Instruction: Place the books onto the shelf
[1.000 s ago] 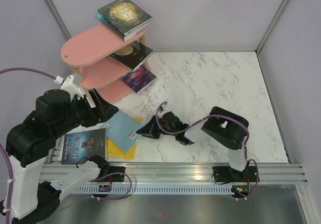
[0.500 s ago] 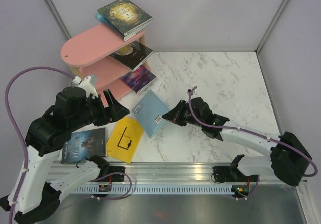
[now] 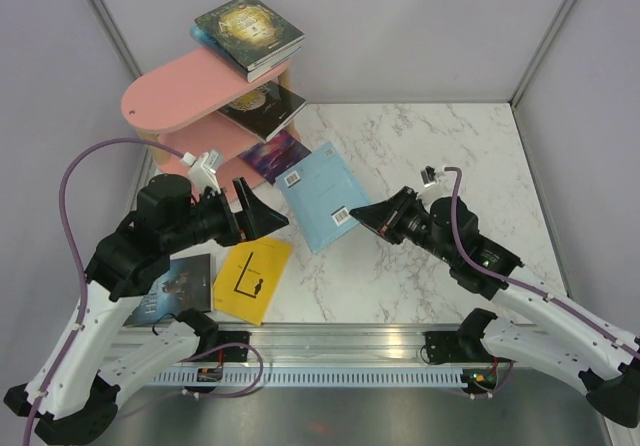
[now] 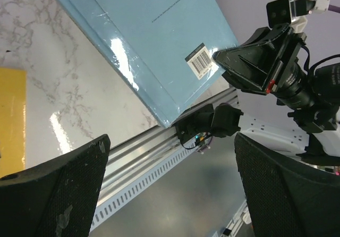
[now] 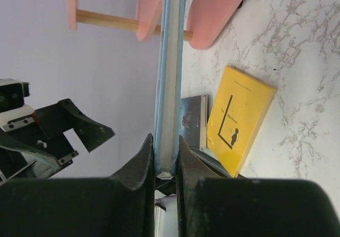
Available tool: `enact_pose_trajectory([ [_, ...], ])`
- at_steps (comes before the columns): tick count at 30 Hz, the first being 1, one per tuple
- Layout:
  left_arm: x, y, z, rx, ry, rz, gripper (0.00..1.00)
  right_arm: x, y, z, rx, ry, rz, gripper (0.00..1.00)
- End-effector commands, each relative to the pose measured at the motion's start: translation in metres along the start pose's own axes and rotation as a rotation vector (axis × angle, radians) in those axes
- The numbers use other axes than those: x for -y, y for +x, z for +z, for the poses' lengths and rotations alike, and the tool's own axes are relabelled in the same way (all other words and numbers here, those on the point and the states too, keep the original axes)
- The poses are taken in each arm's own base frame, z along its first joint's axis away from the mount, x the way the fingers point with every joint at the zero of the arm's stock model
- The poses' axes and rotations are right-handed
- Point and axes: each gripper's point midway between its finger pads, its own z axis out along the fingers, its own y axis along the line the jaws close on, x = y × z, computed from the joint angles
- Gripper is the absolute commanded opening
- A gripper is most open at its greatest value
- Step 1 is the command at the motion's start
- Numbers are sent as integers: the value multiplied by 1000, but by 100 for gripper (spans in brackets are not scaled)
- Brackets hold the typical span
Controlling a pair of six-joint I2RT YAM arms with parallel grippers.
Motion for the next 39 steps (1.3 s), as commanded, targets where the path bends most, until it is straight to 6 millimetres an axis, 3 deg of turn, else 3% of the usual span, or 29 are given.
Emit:
enact_pose_trajectory([
  [1, 37, -16, 2, 51, 180, -45, 100, -71, -29, -21, 89, -194, 62, 0],
  [16, 44, -41, 24, 129, 213, -113, 100, -159, -54, -59, 129, -537, 202, 0],
  [28, 70, -90, 27, 266, 269, -132, 97, -191, -45, -68, 23, -717, 275, 0],
  [31, 72, -98, 28, 293, 274, -147, 90, -192, -40, -68, -11, -744, 294, 0],
  [33, 74, -103, 26, 309, 281, -151, 75, -190, -39, -67, -18, -742, 300, 0],
  [37, 76, -109, 24, 329, 282, -150, 58, -186, -35, -69, -44, -768, 326, 0],
  [39, 75, -110, 25, 334, 277, -151, 38, -182, -33, -67, -48, -761, 327, 0],
])
